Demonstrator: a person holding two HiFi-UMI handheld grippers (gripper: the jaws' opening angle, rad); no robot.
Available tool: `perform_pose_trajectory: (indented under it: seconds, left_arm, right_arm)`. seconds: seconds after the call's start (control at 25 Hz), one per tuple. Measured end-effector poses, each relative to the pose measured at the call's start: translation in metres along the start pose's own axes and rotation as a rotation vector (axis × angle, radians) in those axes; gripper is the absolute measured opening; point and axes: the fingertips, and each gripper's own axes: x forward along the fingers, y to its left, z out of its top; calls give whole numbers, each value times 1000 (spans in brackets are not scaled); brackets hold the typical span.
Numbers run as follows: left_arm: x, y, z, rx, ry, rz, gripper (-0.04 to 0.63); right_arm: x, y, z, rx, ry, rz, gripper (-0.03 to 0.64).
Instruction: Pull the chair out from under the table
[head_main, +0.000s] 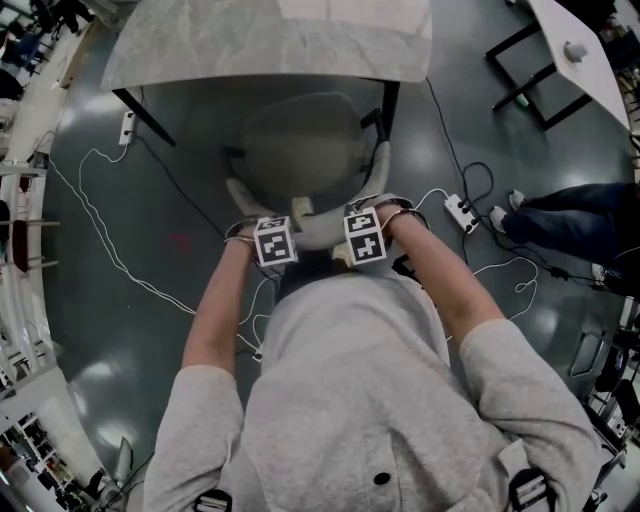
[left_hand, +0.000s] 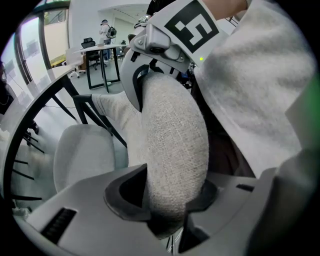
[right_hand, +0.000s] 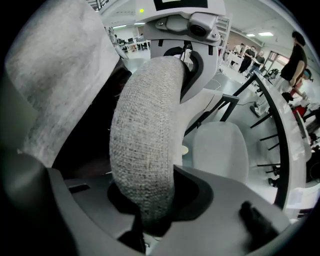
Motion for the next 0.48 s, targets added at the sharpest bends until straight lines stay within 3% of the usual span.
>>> perform_pose_trajectory:
  seconds: [0.48]
  left_arm:
    - [4,-13,1,-13,-15,2,158]
  right_arm:
    - [1,12,2,-7,9,0,98]
